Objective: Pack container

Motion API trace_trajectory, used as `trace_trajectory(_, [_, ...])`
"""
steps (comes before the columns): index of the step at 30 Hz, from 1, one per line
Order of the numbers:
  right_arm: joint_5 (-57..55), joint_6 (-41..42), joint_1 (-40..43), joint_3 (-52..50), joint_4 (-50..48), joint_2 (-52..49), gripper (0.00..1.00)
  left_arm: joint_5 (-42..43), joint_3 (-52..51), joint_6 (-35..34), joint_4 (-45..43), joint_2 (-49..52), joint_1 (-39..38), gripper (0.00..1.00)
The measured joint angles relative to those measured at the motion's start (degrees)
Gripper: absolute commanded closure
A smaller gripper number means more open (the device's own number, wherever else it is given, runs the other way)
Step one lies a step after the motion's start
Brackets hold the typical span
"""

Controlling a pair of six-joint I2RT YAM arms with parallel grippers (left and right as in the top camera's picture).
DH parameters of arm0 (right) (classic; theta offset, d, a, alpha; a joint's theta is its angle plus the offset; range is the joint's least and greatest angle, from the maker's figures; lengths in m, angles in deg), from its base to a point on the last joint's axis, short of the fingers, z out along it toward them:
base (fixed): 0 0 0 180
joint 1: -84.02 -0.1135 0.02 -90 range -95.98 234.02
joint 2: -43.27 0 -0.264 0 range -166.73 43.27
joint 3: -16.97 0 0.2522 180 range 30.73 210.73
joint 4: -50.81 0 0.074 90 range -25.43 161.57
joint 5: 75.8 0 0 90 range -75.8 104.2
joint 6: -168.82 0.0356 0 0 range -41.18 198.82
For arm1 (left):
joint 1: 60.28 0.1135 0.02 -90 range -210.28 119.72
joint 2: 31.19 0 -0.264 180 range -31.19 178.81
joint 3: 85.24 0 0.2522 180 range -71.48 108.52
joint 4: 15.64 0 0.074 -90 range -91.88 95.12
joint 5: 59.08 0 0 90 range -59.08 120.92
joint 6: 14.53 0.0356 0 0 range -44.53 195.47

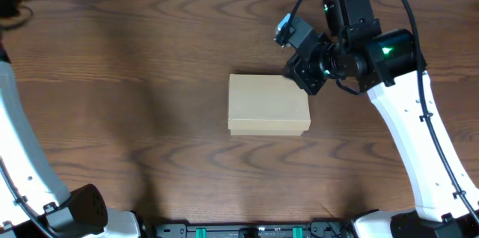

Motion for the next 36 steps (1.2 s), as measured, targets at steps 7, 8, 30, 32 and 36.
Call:
trace_trajectory(7, [-12.31, 4.85, -7.39, -0.02, 0.04, -0.28, 0.99, -34.91, 0.11, 8.44, 15.37, 0.0, -10.03, 0.04])
trace_trajectory(8, [-13.25, 5.31, -8.46, -0.02, 0.04, -0.46, 0.99, -37.38, 0.11, 8.92, 16.11, 0.02, -11.17, 0.04])
trace_trajectory(30, [-17.84, 15.08, -15.67, -7.43, -5.4, -9.14, 0.98, -44.37, 0.11, 11.85, 25.81, 0.0, -19.1, 0.05])
trace_trajectory(32, [-17.92, 16.5, -15.67, -9.49, -7.08, -9.14, 0.98, -42.66, 0.11, 12.46, 26.51, 0.0, -19.1, 0.05])
trace_trajectory(36, [-18.4, 19.23, -15.67, -12.81, -10.25, -9.16, 0.99, -40.96, -0.42, 13.33, 26.62, -0.04, -19.1, 0.05])
